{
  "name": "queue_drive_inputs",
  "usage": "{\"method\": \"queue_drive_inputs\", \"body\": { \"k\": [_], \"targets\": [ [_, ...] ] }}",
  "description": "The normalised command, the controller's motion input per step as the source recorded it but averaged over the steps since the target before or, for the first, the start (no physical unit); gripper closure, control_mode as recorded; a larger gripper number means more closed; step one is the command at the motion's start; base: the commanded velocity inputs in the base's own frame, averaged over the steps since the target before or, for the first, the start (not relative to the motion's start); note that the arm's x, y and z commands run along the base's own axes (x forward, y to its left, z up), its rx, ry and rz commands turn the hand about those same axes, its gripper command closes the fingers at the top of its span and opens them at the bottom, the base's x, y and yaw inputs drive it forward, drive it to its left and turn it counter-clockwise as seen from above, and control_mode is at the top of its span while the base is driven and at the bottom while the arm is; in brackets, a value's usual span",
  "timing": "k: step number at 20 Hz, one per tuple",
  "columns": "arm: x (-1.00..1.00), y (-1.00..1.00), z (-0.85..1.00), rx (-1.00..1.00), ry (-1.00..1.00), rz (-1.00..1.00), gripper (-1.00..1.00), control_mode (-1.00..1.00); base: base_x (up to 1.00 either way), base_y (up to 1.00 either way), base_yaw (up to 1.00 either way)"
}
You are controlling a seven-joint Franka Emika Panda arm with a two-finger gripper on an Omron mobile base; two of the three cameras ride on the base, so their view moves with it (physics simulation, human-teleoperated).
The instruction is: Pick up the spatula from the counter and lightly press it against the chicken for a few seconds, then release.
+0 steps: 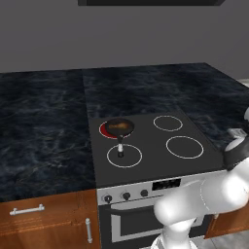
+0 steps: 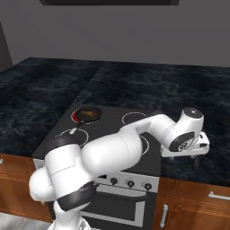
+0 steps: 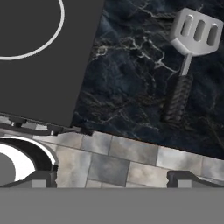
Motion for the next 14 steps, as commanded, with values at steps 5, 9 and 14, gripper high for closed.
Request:
{"method": "queue_drive_inputs", "body": {
  "k": [5,9,14],
  "targets": [
    [0.11,-0.09,-0.13,0.02,0.03,0.03,-1.0,-1.0,0.0,0.0,0.0],
    [0.1,-0.11,-0.09,0.03,0.01,0.03,-1.0,-1.0,0.0,0.0,0.0],
    [0.15,-0.08,-0.1,0.03,0.0,0.04,-1.0,-1.0,0.0,0.0,0.0]
  ]
}}
